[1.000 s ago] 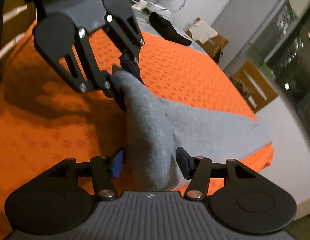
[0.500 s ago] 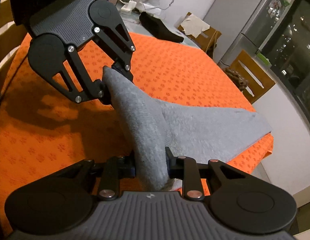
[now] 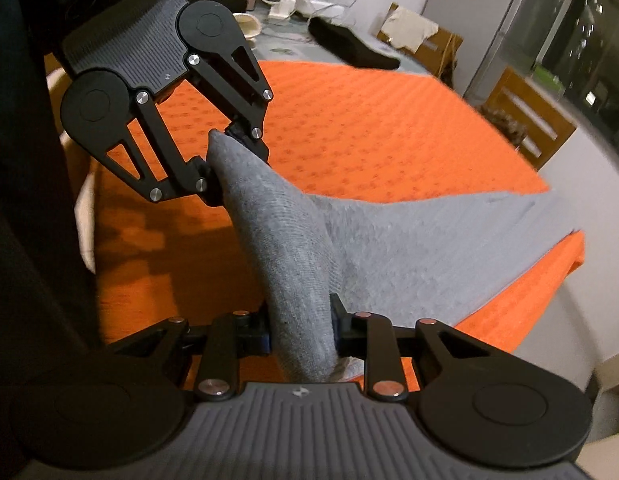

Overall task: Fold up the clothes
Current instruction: 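Fold the lifted end over onto the strip with both grippers, then open both grippers and move them away from the sweater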

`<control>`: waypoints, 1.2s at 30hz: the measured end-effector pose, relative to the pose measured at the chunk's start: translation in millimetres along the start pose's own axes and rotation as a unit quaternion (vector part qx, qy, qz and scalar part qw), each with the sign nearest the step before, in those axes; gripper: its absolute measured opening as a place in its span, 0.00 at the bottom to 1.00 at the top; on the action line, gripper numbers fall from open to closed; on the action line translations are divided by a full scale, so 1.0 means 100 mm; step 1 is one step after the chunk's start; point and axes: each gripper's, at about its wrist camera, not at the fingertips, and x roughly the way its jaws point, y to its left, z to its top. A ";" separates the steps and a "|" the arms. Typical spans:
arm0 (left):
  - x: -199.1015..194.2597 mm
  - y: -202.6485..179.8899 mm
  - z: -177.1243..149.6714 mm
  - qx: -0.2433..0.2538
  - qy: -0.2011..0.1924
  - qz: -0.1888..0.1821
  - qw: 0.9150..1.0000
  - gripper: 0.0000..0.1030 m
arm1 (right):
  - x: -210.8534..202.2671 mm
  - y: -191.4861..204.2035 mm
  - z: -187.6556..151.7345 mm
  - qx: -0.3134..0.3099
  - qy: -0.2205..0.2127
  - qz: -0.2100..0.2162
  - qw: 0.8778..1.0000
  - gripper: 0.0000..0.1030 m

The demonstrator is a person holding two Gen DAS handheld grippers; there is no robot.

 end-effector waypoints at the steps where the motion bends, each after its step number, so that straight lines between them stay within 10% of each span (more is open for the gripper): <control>1: -0.03 -0.03 -0.02 -0.004 0.004 -0.009 1.000 0.26 | -0.01 0.04 -0.01 0.007 0.005 0.011 1.000 0.28; 14: -0.03 0.10 -0.17 -0.134 0.040 -0.064 0.988 0.35 | 0.19 -0.18 -0.12 0.155 0.037 0.126 0.979 0.35; 31: 0.15 0.78 -0.23 -0.363 0.036 -0.024 0.931 0.44 | 0.19 -0.68 -0.43 0.307 -0.024 -0.002 0.952 0.50; 36: 0.18 0.80 -0.19 -0.363 0.032 -0.017 0.931 0.45 | 0.17 -0.67 -0.50 0.320 -0.018 -0.012 0.947 0.48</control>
